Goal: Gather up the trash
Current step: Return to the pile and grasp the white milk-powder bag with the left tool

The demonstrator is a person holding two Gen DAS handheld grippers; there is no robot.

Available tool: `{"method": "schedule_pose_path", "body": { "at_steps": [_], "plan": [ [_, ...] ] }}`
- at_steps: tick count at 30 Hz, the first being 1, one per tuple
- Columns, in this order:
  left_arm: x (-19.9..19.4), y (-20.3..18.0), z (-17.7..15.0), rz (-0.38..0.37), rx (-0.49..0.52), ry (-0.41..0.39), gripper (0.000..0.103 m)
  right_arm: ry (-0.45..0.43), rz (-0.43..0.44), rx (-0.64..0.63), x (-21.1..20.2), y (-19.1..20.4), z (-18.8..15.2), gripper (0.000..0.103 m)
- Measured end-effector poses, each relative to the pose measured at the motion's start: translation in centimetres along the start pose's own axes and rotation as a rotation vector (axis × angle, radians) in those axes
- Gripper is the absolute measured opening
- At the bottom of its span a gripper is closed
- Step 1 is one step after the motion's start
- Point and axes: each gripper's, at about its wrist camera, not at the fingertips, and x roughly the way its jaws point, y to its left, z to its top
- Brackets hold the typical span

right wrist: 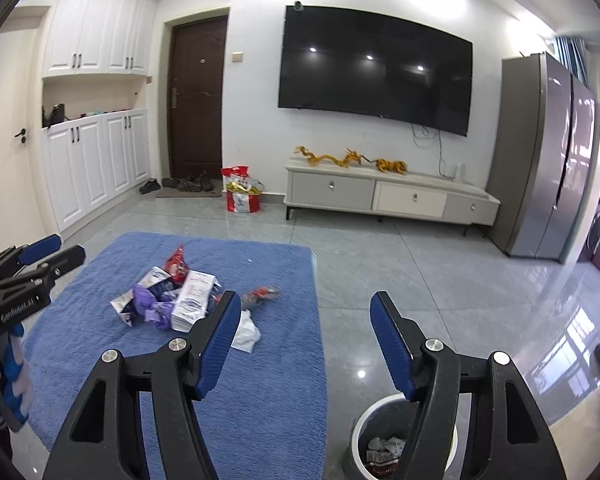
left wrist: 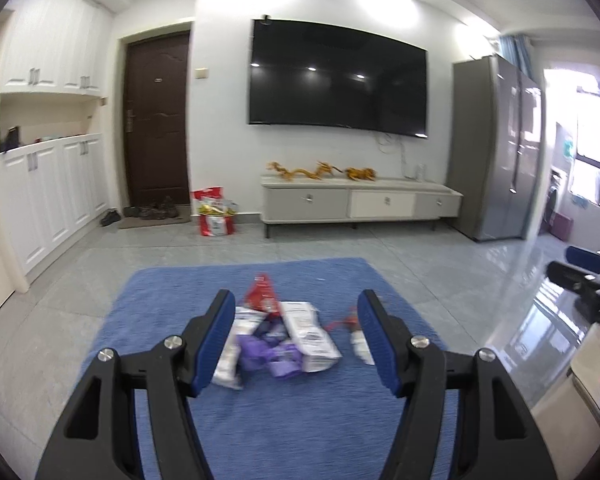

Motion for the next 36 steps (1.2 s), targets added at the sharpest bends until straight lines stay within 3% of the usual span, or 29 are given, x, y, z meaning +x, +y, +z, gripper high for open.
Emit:
{"method": "schedule_pose_path", "body": {
  "at_steps": [6, 13, 19, 25, 36],
  "plan": [
    [-1.5, 6.7, -1.0, 0.109, -0.058, 0.007, 0.062, -0.025, 0.029, -0.034, -1.3, 1.9, 1.0, 0.067],
    [-1.4, 11.6, -2.7, 0.184, -0.094, 0.051, 0.062, -0.003, 0.07, -0.036, 0.2, 2.9, 1.2, 0.067],
    [1.4, 12.4, -4.2, 0.111, -0.106, 0.122, 0.069, 0.049, 0.075, -0.023, 2.9, 2.7, 0.5, 0.067],
    [6.2, 11.2, -6.4, 0.011, -0.083, 0.238, 0.069, 0.104, 0.062, 0.007, 6.0, 1.7, -0.2, 0.067],
    [13.8, 9.3, -8.6, -0.039, 0.019, 0.348, 0.069, 0.233, 0.089, 0.03, 13.4, 2.0, -2.5, 0.067]
  ]
}}
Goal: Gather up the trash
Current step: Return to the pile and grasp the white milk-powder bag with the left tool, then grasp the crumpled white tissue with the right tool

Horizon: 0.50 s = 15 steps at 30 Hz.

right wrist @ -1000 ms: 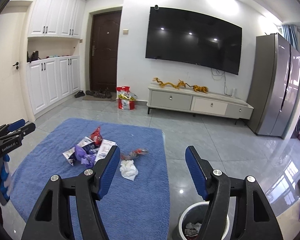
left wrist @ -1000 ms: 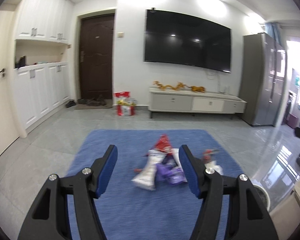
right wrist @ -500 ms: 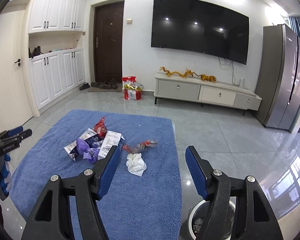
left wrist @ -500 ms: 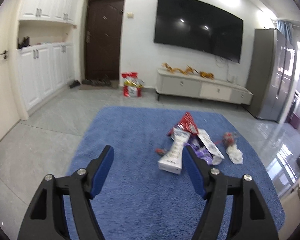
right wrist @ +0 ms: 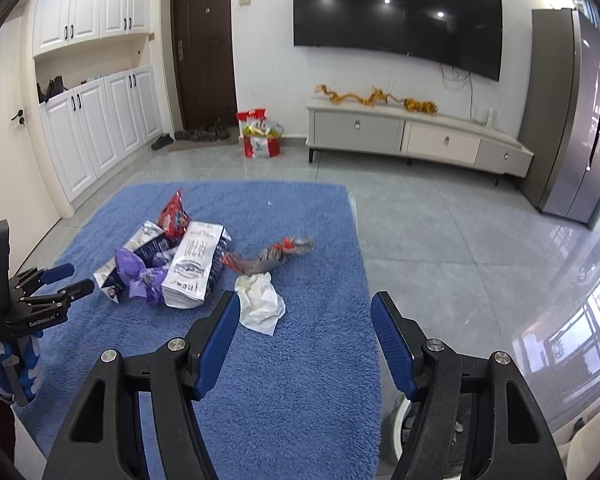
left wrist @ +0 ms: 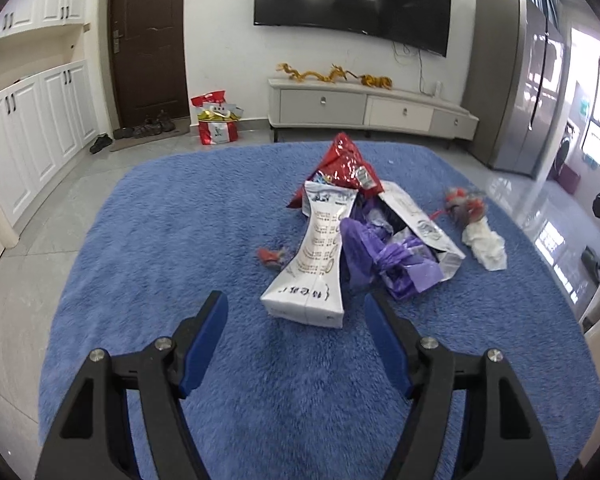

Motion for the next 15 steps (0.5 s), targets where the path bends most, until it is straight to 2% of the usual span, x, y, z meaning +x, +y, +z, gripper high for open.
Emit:
{"method": "schedule_pose_path", "body": {
  "at_steps": [8, 11, 12, 15],
  "plan": [
    [3.9, 0.0, 0.5, -0.011, 0.016, 0.041, 0.069, 0.093, 0.057, 0.016, 5.8, 0.2, -0.3, 0.067],
    [4.9, 0.3, 0.5, -0.029, 0.001, 0.062, 0.058, 0.121, 0.077, 0.005, 7.6, 0.7, -0.3, 0.067],
    [5.2, 0.4, 0.5, -0.042, -0.009, 0.074, 0.051, 0.13, 0.085, 0.001, 8.3, 0.9, -0.4, 0.067],
    [6.0, 1.0, 0.5, -0.077, -0.037, 0.096, 0.049, 0.153, 0.106, -0.004, 10.1, 1.6, -0.4, 0.067]
  ]
}}
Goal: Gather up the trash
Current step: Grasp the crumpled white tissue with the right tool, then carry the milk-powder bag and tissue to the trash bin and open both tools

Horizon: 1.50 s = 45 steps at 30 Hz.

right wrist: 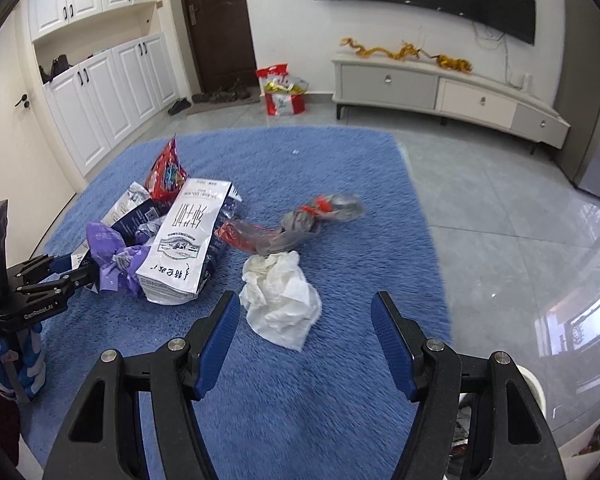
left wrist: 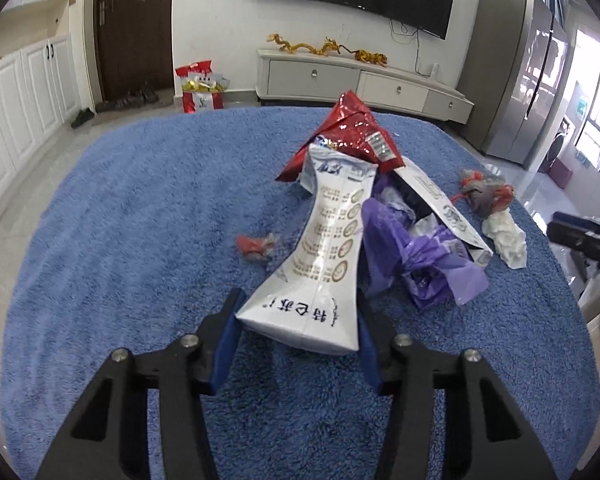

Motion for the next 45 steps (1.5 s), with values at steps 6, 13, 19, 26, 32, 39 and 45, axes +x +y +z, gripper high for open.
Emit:
{"method": "schedule_pose_path", "body": {
  "at_steps": [6, 13, 19, 26, 32, 39, 45],
  "plan": [
    [0.1, 0.6, 0.0, -0.033, -0.026, -0.005, 0.049, 0.033, 0.029, -0.006, 2.9, 0.7, 0.2, 0.067],
    [-0.4, 0.8, -0.4, -0.028, -0.029, -0.016, 0.049, 0.067, 0.045, -0.006, 4.9, 0.9, 0.1, 0.055],
    [-2.0, 1.7, -1.3, -0.044, -0.105, -0.03, 0.048, 0.066, 0.061, -0.021, 4.3, 1.3, -0.4, 0.026],
    [-4.4, 2.2, -2.9, -0.06, -0.174, -0.04, 0.048, 0.045, 0.065, -0.013, 1.4, 1.7, -1.5, 0.023],
    [-8.2, 1.9, -4.6, -0.061, -0.177, -0.081, 0.048, 0.016, 0.064, -0.001, -2.1, 1.7, -2.9, 0.023],
    [-13.7, 0.4, -5.8, -0.045, -0.143, -0.165, 0.048, -0.035, 0.073, -0.015, -6.1, 2.9, -4.0, 0.023],
    [-17.3, -0.8, -6.4, -0.041, -0.125, -0.228, 0.048, -0.098, 0.082, -0.066, -9.9, 4.8, -4.4, 0.023]
  ]
}}
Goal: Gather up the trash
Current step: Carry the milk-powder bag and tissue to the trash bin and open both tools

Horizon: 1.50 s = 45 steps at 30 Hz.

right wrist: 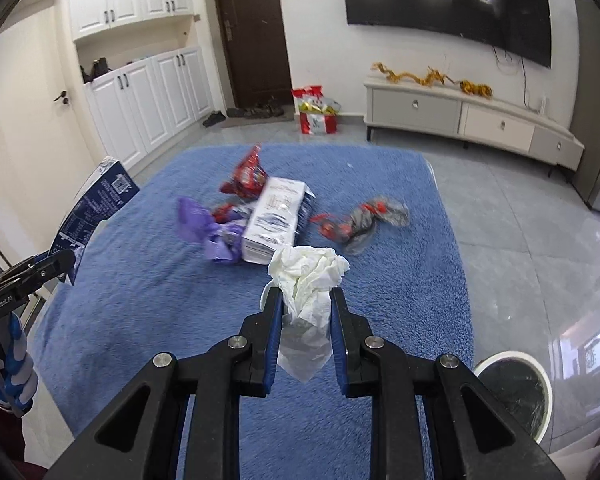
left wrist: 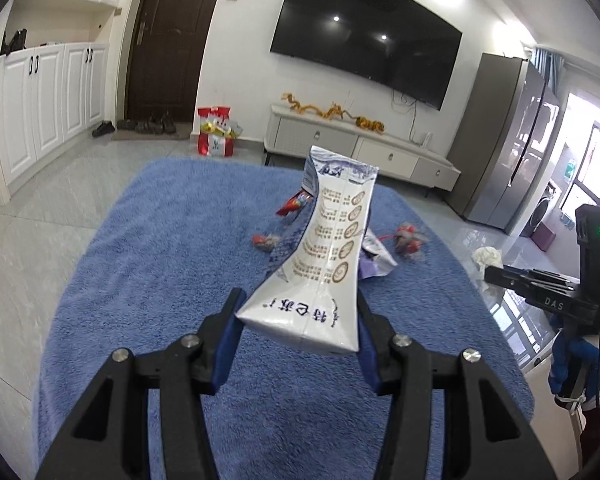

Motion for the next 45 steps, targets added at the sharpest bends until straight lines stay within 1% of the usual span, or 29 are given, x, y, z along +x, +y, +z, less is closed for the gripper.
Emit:
{"method": "schedule_pose_path", "body": {
  "at_steps": [8, 16, 21, 27, 32, 35, 36, 37, 39, 40, 41, 43, 45],
  "plan": [
    [-3.1, -2.3, 0.0, -0.023, 0.024, -0.054, 0.048, -0.068, -0.01, -0.03, -4.4, 1.2, -0.6, 0.023],
    [-5.1, -4.5, -0.5, -0.057, 0.061, -0.077, 0.048, -0.118, -0.038, -0.012, -7.6, 0.3, -1.6, 0.023],
    [-5.0, -5.8, -0.3, -0.076, 0.083, -0.074, 0.048, -0.138, -0.059, 0.01, -8.8, -1.2, -2.3, 0.023],
    [-3.5, -8.5, 0.6, -0.116, 0.137, -0.051, 0.048, -0.161, -0.095, 0.082, -9.8, -4.8, -3.4, 0.023],
    [-0.6, -13.5, 1.5, -0.213, 0.206, -0.003, 0.048, -0.17, -0.169, 0.156, -11.1, -9.1, -4.9, 0.023],
    [2.0, -18.2, 2.0, -0.287, 0.272, 0.052, 0.048, -0.17, -0.231, 0.211, -11.9, -12.7, -6.2, 0.023],
    [2.6, -19.2, 2.0, -0.302, 0.288, 0.064, 0.048, -0.17, -0.255, 0.235, -12.2, -14.2, -6.8, 0.023],
    [3.8, -21.3, 2.0, -0.331, 0.32, 0.089, 0.048, -0.168, -0.271, 0.252, -12.4, -15.2, -7.2, 0.023],
    [5.3, -24.0, 1.7, -0.365, 0.362, 0.12, 0.048, -0.162, -0.304, 0.298, -12.7, -17.9, -8.5, 0.023],
    [6.5, -26.1, 1.5, -0.391, 0.391, 0.146, 0.048, -0.159, -0.317, 0.322, -12.8, -19.2, -9.1, 0.023],
    [7.0, -27.1, 1.2, -0.404, 0.405, 0.159, 0.048, -0.154, -0.331, 0.346, -12.8, -20.5, -9.8, 0.023],
    [9.1, -30.6, 0.6, -0.437, 0.451, 0.201, 0.048, -0.146, -0.348, 0.388, -12.7, -22.5, -11.0, 0.023],
    [10.8, -33.3, -0.1, -0.46, 0.484, 0.238, 0.048, -0.139, -0.36, 0.422, -12.6, -24.1, -12.0, 0.023]
  ]
}}
